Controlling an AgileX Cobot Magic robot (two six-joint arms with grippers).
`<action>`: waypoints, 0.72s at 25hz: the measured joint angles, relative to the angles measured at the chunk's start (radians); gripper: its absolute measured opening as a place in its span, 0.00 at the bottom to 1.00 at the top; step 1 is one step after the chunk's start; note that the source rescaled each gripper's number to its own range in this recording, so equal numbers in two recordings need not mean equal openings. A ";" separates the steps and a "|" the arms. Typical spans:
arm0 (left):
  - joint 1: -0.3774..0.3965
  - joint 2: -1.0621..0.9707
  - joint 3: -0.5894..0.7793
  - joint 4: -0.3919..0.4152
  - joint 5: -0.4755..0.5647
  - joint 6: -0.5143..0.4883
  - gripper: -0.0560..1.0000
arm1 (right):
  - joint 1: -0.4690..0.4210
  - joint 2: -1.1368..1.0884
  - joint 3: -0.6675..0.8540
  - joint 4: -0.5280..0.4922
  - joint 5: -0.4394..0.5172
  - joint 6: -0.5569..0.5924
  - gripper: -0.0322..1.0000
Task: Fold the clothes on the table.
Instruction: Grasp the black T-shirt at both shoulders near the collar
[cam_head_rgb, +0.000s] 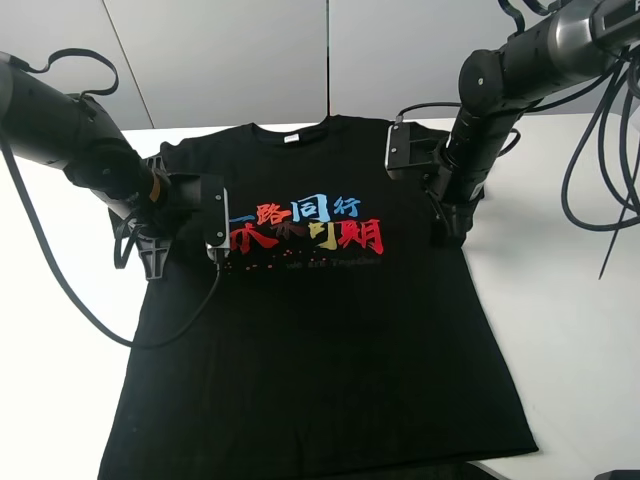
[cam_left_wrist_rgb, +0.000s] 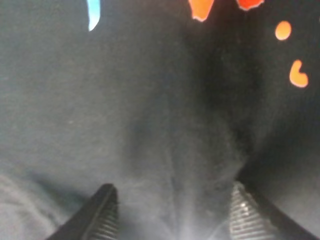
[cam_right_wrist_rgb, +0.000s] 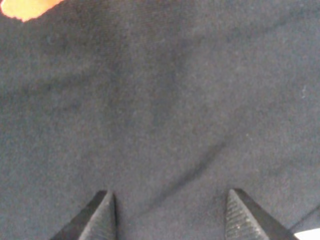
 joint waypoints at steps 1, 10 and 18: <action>0.000 0.005 -0.005 0.000 0.000 0.000 0.71 | 0.000 0.000 0.000 0.002 0.000 0.000 0.61; -0.004 0.032 -0.016 -0.006 0.023 0.000 0.44 | 0.000 0.000 0.000 0.006 -0.004 0.000 0.61; -0.005 0.039 -0.016 -0.006 0.033 0.000 0.05 | 0.000 0.000 0.000 0.012 -0.004 0.000 0.61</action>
